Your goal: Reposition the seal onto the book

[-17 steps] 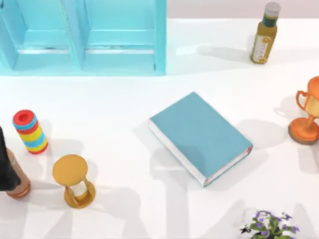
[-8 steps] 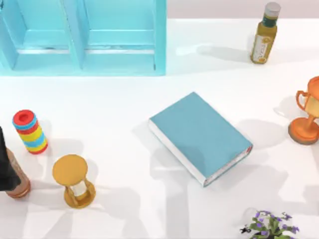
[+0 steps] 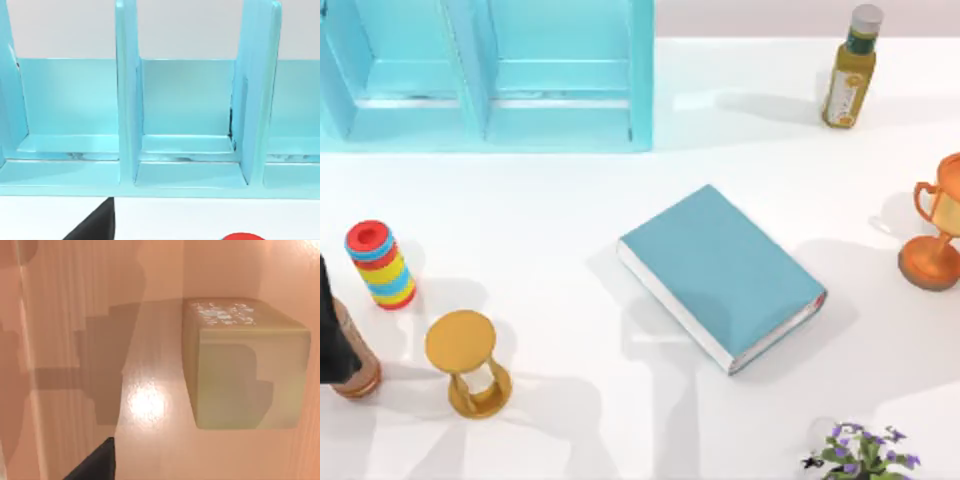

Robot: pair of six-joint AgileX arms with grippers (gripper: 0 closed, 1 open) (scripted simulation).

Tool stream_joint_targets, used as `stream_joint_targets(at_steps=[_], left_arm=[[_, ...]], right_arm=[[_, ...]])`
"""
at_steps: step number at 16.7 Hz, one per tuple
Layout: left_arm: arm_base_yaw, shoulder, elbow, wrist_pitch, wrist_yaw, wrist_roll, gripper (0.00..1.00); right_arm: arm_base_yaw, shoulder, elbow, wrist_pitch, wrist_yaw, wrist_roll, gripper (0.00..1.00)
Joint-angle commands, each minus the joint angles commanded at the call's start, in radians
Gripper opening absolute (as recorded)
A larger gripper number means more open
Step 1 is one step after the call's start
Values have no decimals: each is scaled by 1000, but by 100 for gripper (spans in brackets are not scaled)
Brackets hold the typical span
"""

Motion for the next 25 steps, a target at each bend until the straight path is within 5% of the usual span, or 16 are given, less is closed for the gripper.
stream_joint_targets(at_steps=[10,18,23,25], left_arm=[[0,0,0,0,0,0,100],[0,0,0,0,0,0,100],[0,0,0,0,0,0,100],[0,0,0,0,0,0,100]], right_arm=[[-13,78,48,-34,0,-14,100],[-14,153,-194,292,1,-12,100],[-14,164,-220,321,1,-12,100],[-14,164,-220,321,1,-12,85]])
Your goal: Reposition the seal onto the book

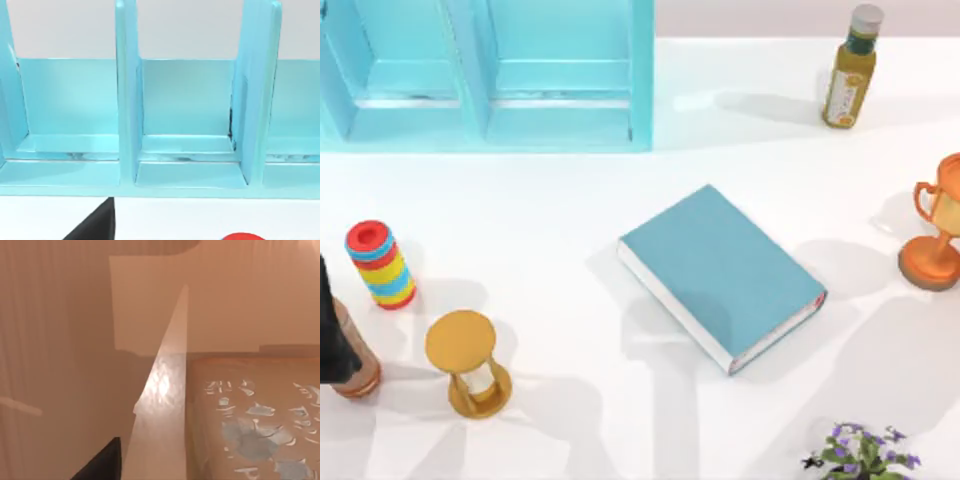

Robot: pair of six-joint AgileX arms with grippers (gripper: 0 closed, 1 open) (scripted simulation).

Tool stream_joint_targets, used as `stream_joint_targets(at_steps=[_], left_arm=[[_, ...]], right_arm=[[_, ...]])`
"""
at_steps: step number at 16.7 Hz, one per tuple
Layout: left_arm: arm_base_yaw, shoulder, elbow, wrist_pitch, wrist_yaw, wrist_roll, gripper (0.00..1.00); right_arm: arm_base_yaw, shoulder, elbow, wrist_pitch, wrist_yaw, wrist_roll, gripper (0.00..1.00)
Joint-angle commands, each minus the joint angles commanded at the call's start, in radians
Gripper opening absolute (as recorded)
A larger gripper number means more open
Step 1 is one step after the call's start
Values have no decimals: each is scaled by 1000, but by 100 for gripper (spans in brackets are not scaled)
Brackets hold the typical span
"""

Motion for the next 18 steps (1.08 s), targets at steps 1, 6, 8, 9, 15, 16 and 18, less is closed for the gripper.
stream_joint_targets(at_steps=[1,6,8,9,15,16,18], left_arm=[[0,0,0,0,0,0,100],[0,0,0,0,0,0,100],[0,0,0,0,0,0,100],[0,0,0,0,0,0,100],[0,0,0,0,0,0,100],[0,0,0,0,0,0,100],[0,0,0,0,0,0,100]], right_arm=[[0,0,0,0,0,0,77],[0,0,0,0,0,0,40],[0,0,0,0,0,0,25],[0,0,0,0,0,0,17],[0,0,0,0,0,0,0],[0,0,0,0,0,0,0],[0,0,0,0,0,0,0]])
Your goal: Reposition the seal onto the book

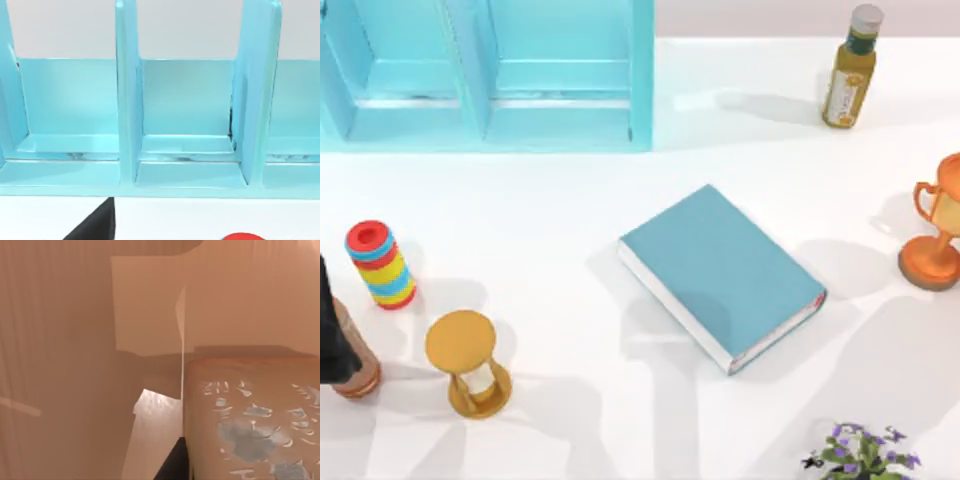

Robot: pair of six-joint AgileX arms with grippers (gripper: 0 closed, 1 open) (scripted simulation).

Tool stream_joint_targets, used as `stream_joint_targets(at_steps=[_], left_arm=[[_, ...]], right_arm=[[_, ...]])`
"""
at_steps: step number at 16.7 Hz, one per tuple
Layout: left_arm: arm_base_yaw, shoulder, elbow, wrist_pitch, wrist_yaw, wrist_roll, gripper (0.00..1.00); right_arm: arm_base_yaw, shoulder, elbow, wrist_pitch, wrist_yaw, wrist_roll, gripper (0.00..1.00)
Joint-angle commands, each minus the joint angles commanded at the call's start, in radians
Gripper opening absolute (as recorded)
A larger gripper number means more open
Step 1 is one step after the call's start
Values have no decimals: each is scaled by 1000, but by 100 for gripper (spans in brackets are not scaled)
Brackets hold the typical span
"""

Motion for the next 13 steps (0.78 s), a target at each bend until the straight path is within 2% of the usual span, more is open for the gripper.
stream_joint_targets(at_steps=[4,7,13], left_arm=[[0,0,0,0,0,0,100],[0,0,0,0,0,0,100],[0,0,0,0,0,0,100]], right_arm=[[5,-7,13,4,-5,7,0],[42,-32,97,-2,-34,49,0],[205,-113,329,-214,-68,219,0]])
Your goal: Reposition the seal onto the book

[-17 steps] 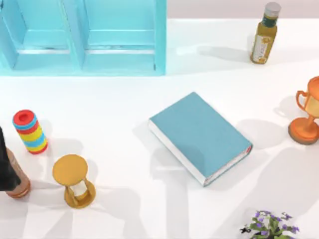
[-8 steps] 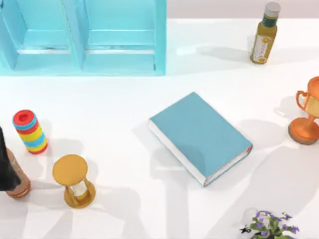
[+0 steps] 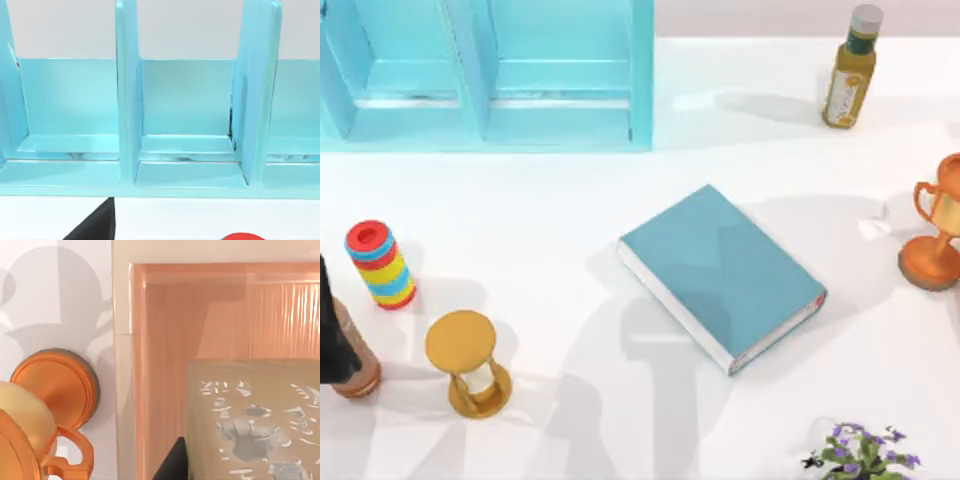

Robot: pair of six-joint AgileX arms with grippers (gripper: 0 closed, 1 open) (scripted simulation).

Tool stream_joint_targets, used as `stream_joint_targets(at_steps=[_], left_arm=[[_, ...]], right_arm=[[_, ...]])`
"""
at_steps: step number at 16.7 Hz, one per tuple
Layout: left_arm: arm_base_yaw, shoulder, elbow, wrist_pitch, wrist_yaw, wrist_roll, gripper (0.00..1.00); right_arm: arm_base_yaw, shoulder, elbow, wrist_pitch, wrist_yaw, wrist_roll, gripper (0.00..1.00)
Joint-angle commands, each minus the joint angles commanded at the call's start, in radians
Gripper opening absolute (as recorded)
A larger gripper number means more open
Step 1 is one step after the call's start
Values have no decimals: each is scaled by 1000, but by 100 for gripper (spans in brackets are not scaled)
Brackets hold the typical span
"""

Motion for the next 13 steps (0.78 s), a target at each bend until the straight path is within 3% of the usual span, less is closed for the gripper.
stream_joint_targets(at_steps=[6,13], left_arm=[[0,0,0,0,0,0,100],[0,0,0,0,0,0,100]], right_arm=[[185,-68,27,-290,56,171,0],[210,-71,27,-326,69,200,0]])
